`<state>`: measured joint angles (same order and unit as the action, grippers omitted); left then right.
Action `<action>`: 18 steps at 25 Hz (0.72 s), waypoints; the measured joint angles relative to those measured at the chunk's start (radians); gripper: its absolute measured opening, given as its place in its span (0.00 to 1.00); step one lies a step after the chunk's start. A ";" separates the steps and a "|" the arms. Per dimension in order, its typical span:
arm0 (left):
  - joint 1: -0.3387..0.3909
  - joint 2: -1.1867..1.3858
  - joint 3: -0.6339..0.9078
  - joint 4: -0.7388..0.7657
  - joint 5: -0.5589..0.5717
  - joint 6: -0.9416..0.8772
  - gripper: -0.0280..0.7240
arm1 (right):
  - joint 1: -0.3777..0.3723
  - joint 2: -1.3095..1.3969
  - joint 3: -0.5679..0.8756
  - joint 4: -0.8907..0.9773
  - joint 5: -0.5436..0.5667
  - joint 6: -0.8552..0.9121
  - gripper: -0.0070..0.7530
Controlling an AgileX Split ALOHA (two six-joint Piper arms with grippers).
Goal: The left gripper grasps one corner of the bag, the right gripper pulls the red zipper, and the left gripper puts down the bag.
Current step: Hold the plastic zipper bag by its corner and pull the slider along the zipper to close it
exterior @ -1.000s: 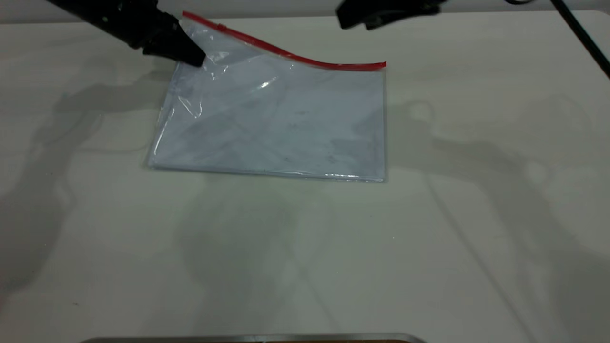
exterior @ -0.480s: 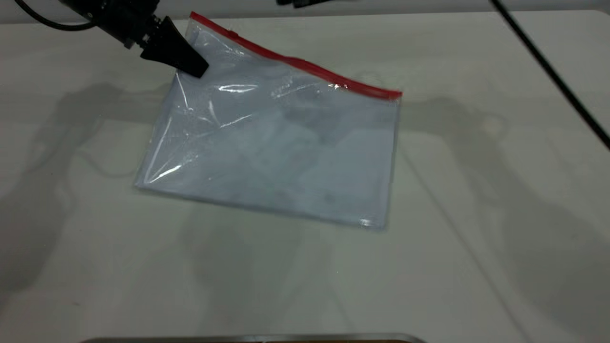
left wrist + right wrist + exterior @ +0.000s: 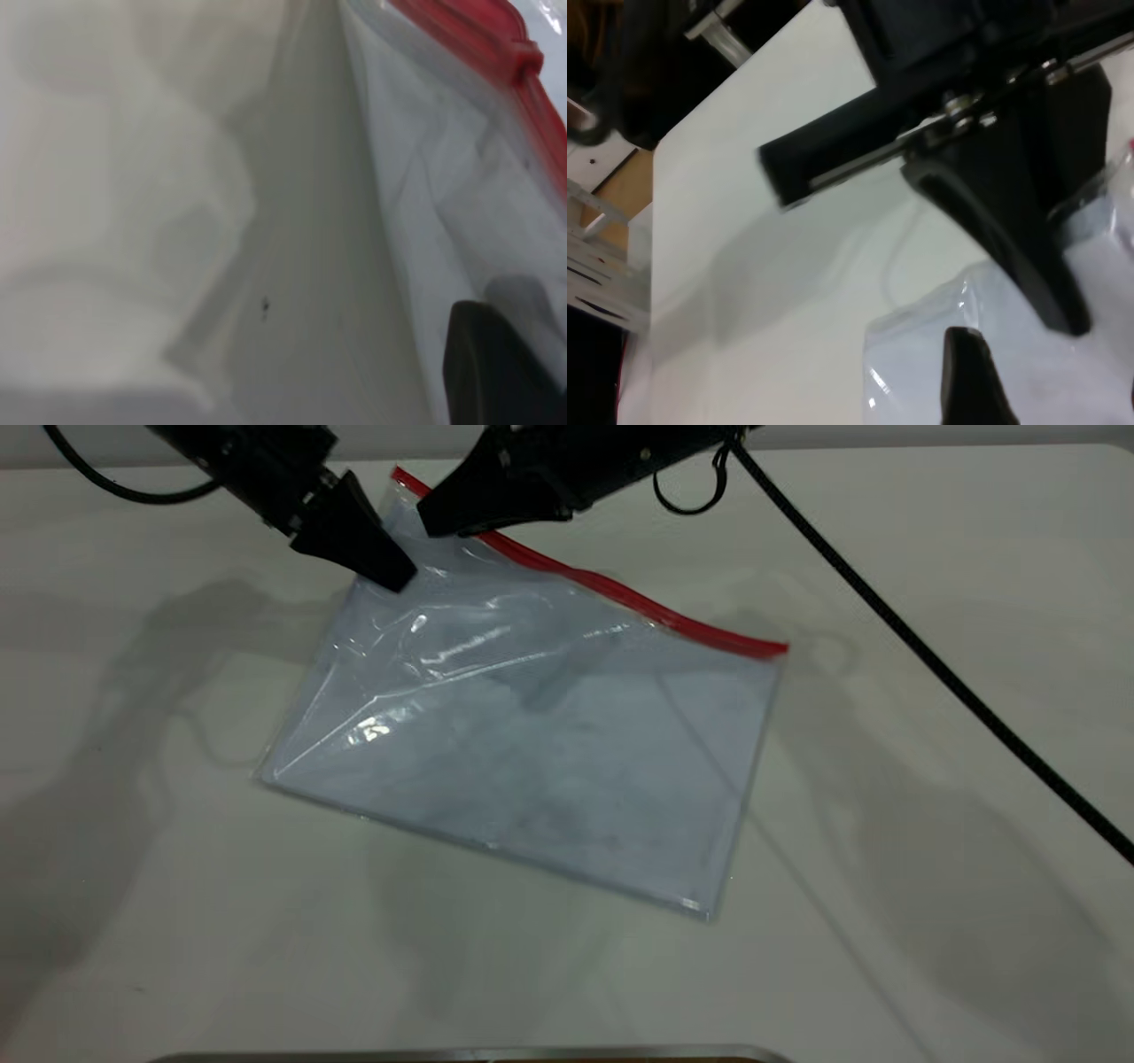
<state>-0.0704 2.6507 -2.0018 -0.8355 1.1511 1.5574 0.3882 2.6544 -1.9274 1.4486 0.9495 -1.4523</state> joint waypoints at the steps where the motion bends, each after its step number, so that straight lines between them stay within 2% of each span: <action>1: -0.005 0.000 0.000 0.006 0.001 0.003 0.12 | 0.000 0.007 -0.005 0.002 -0.003 0.000 0.62; 8: -0.013 0.000 0.000 0.028 0.001 0.003 0.12 | -0.002 0.018 -0.011 0.004 0.003 -0.001 0.61; 13: -0.013 0.000 0.000 0.031 0.002 0.003 0.12 | -0.020 0.016 -0.072 -0.004 0.099 0.000 0.60; 15: -0.013 0.000 0.000 0.032 0.002 0.004 0.12 | -0.030 0.013 -0.106 -0.017 0.096 0.000 0.60; 18: -0.013 0.000 -0.001 0.033 0.003 0.004 0.12 | -0.036 0.015 -0.120 -0.062 0.034 0.000 0.60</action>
<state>-0.0835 2.6507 -2.0029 -0.8028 1.1545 1.5610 0.3523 2.6693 -2.0477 1.3866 0.9837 -1.4524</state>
